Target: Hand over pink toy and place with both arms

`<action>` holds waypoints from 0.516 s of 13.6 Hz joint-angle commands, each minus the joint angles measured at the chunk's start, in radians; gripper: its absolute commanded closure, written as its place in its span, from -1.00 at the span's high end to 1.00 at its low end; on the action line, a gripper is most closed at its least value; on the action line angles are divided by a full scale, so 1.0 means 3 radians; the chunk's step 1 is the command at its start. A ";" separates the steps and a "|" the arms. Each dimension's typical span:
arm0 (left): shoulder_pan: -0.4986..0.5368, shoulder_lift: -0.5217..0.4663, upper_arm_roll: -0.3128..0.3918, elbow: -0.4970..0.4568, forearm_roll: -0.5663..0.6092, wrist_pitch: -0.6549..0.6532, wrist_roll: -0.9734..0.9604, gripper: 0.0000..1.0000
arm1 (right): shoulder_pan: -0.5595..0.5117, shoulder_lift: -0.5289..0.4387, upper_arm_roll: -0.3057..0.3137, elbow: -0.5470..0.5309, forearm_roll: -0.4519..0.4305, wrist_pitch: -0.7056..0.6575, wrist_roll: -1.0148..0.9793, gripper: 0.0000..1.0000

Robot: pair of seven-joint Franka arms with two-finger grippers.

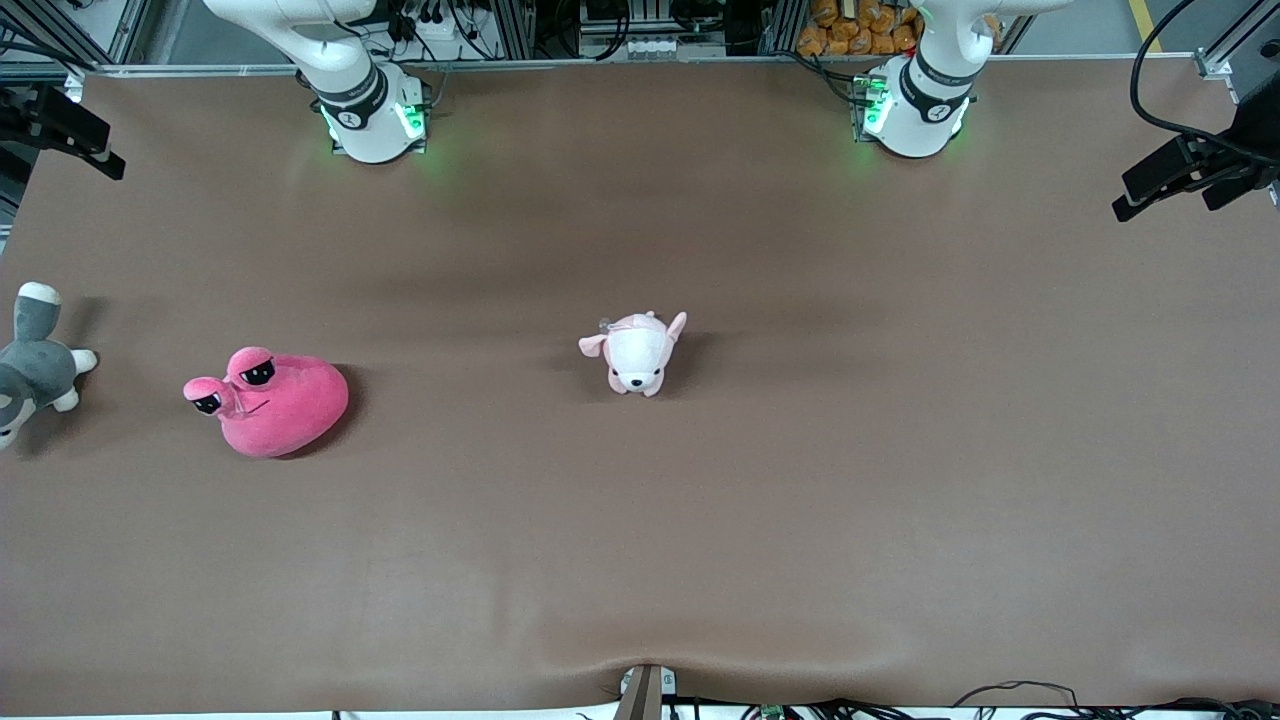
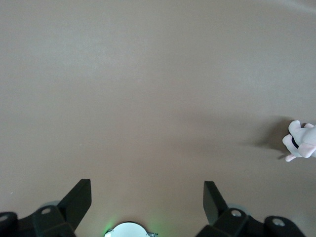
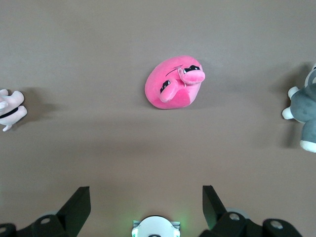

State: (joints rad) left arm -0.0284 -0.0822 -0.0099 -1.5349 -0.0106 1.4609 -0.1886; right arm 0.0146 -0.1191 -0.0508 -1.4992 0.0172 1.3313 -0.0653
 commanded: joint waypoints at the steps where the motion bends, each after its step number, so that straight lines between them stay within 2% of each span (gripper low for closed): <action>1: -0.0023 -0.0053 -0.0023 -0.0048 0.0060 -0.0073 0.0046 1.00 | 0.0054 -0.0012 -0.0030 -0.0034 -0.0067 0.0042 -0.0069 1.00; 3: -0.0028 -0.0048 -0.0115 -0.0048 0.0336 -0.0068 0.0061 1.00 | 0.0043 0.0054 -0.0025 -0.0019 -0.0047 0.0047 -0.0069 1.00; 4: -0.0023 -0.0048 -0.0196 -0.0048 0.0383 -0.0048 0.0066 1.00 | 0.0048 0.0080 -0.0025 0.0007 -0.0057 0.0047 -0.0069 1.00; 7: -0.0028 -0.0048 -0.0212 -0.0073 0.0347 0.0019 0.0066 1.00 | 0.0043 0.0105 -0.0025 0.0027 -0.0042 0.0047 -0.0069 1.00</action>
State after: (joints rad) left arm -0.0337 -0.0822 -0.0736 -1.5397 0.0739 1.4515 -0.1811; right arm 0.0151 -0.0922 -0.0504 -1.5029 0.0164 1.3445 -0.0722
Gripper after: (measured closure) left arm 0.000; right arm 0.000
